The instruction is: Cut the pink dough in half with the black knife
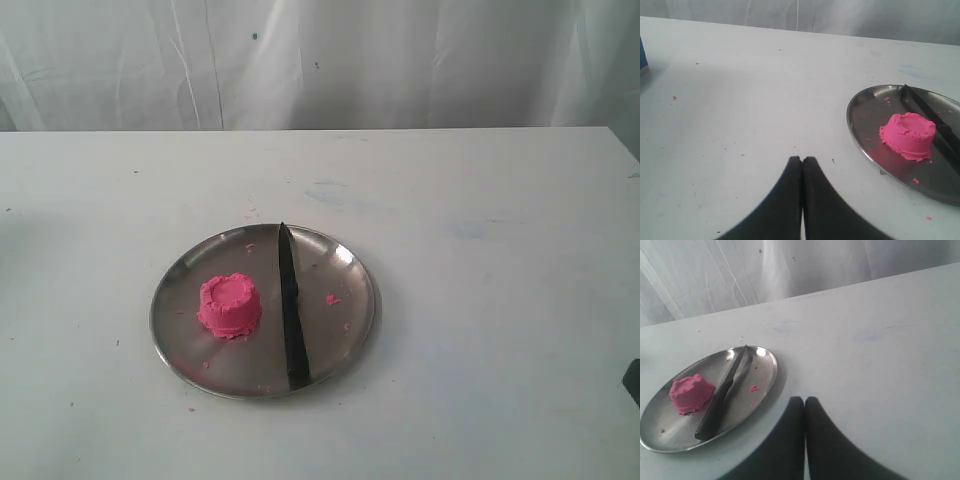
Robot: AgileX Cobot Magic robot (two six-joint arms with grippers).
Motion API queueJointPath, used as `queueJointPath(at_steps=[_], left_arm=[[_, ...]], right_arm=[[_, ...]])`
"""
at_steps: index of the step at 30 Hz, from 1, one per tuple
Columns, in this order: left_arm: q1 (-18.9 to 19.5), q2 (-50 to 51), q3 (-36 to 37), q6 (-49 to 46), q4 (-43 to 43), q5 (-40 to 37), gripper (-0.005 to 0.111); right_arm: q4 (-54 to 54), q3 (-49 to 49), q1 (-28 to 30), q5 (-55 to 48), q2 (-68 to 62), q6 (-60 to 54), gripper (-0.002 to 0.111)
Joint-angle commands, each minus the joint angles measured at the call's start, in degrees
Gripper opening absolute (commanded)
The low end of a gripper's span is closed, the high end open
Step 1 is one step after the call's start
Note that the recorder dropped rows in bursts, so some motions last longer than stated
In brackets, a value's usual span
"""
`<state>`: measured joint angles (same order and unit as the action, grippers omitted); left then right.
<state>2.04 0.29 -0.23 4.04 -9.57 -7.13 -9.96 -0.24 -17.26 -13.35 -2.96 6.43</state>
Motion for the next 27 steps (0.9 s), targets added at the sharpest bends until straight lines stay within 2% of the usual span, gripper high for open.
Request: queueJointPath(at_steps=[1, 7, 11, 18, 20, 22, 27], left_arm=[[-0.15, -0.29, 0.23, -0.05, -0.14, 0.18, 0.000], [-0.15, -0.29, 0.23, -0.05, -0.14, 0.18, 0.000], [-0.15, -0.29, 0.23, -0.05, -0.14, 0.18, 0.000], [-0.15, -0.29, 0.23, -0.05, -0.14, 0.18, 0.000], [-0.15, -0.29, 0.23, -0.05, -0.14, 0.18, 0.000], [-0.15, -0.29, 0.23, -0.05, -0.14, 0.18, 0.000], [-0.15, -0.29, 0.23, -0.05, -0.14, 0.18, 0.000]], right_arm=[[0.56, 0.24, 0.29, 0.38, 0.31, 0.27, 0.000], [0.56, 0.24, 0.29, 0.48, 0.31, 0.15, 0.000], [0.26, 0.24, 0.29, 4.64, 0.31, -0.25, 0.000], [-6.64, 0.24, 0.29, 22.04, 0.31, 1.04, 0.000], [-8.62, 0.24, 0.29, 25.87, 0.31, 8.08, 0.000], [-8.62, 0.24, 0.29, 24.25, 0.31, 15.02, 0.000], [-8.28, 0.24, -0.06, 19.58, 0.31, 20.76, 0.000]])
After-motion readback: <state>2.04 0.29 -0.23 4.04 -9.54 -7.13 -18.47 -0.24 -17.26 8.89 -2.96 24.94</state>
